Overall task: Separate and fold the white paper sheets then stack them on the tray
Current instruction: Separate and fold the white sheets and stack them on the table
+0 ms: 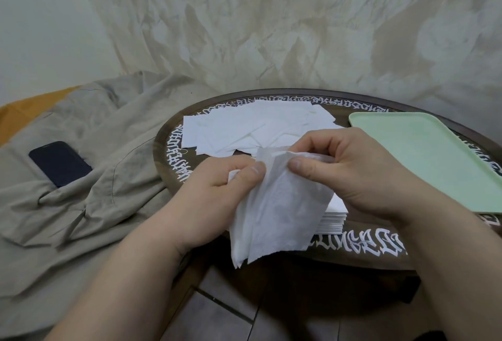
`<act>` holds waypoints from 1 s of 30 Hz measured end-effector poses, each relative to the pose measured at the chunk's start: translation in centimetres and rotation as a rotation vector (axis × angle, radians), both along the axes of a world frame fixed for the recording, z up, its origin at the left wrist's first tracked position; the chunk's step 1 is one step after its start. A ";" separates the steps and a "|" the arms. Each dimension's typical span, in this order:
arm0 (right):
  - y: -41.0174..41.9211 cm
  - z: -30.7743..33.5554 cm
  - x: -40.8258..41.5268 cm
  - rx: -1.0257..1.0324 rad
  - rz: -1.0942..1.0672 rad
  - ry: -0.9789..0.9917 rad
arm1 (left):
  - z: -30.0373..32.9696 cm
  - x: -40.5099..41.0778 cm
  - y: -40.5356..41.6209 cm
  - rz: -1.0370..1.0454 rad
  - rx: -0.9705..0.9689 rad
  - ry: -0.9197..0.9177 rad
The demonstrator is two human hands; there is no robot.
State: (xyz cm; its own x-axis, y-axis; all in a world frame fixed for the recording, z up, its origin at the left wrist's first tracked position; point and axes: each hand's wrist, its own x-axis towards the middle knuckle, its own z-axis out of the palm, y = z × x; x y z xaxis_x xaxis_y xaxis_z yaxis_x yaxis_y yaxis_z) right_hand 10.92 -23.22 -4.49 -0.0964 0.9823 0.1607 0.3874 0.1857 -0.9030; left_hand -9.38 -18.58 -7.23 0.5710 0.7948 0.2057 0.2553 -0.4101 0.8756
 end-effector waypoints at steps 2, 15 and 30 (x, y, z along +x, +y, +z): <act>0.1 -0.1 0.1 -0.003 -0.020 0.004 | -0.1 0.2 -0.1 -0.004 0.022 -0.010; 0.6 -0.8 -0.1 -0.011 -0.062 0.030 | -1.0 1.2 0.2 0.064 0.021 0.038; 1.1 -1.3 -0.1 0.017 -0.042 0.074 | -1.1 1.4 0.2 0.067 -0.049 0.005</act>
